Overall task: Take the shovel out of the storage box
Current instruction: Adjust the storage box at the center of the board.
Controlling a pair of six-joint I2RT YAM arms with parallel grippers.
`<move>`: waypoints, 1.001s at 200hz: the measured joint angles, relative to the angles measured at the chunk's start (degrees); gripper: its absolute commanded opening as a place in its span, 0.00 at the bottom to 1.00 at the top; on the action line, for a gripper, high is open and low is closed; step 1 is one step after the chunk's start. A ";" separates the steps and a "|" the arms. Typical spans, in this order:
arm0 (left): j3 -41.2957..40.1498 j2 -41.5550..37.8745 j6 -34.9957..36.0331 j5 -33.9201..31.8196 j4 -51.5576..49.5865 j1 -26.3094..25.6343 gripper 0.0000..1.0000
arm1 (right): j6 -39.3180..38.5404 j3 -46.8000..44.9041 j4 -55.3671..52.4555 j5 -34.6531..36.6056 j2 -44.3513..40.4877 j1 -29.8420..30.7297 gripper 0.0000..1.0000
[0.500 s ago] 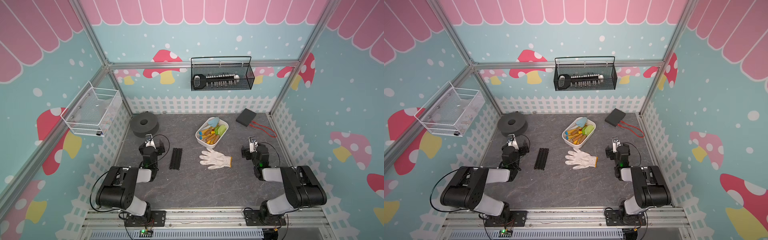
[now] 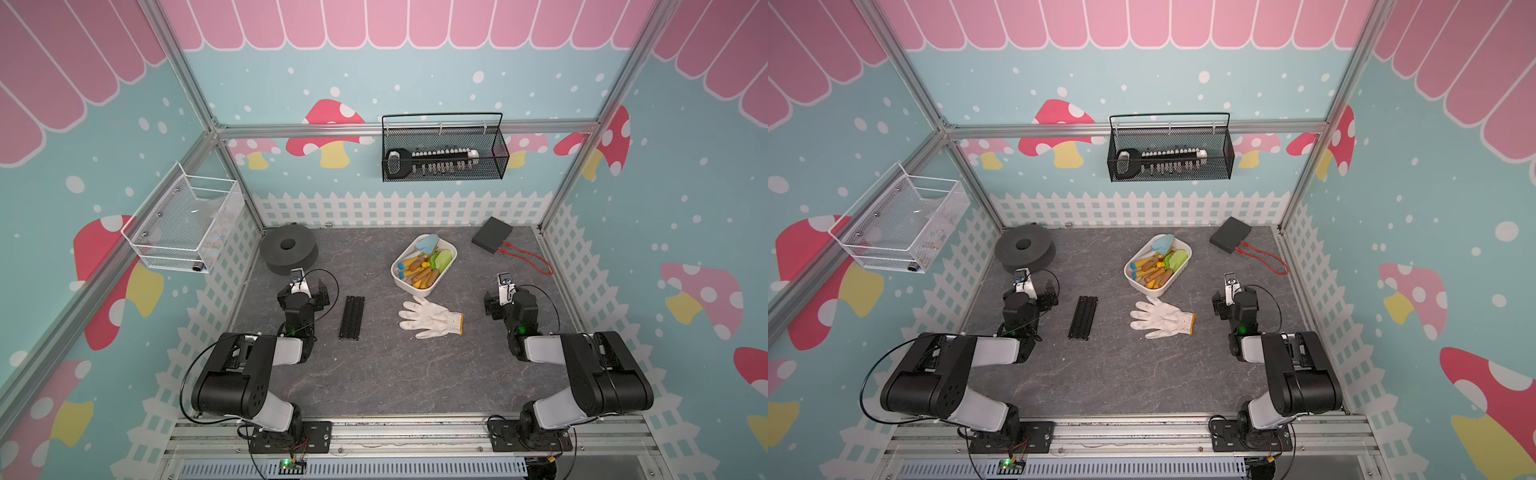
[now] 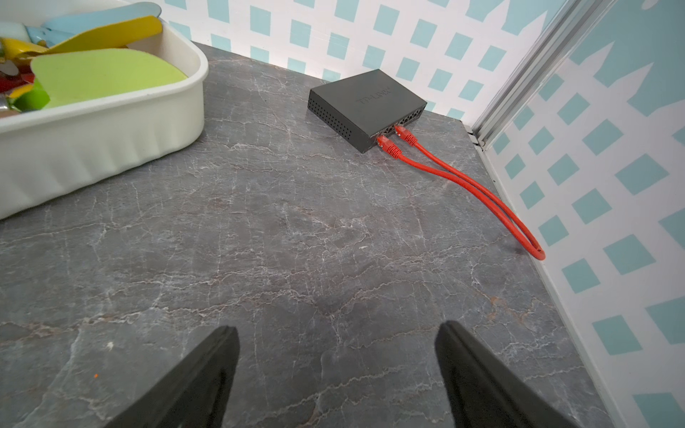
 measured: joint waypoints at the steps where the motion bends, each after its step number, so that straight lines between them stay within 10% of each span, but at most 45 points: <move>1: 0.00 0.00 0.00 0.00 0.00 0.00 0.98 | 0.00 0.00 -0.02 0.02 0.00 0.00 0.86; 108: 8.94 -9.07 5.57 -12.28 -16.04 -13.75 0.97 | 7.41 12.20 -28.59 1.18 -16.28 2.49 0.69; 200: 14.58 -19.91 -9.55 -9.11 -37.75 -20.72 0.91 | 22.84 25.86 -45.88 -13.68 -12.20 8.96 0.67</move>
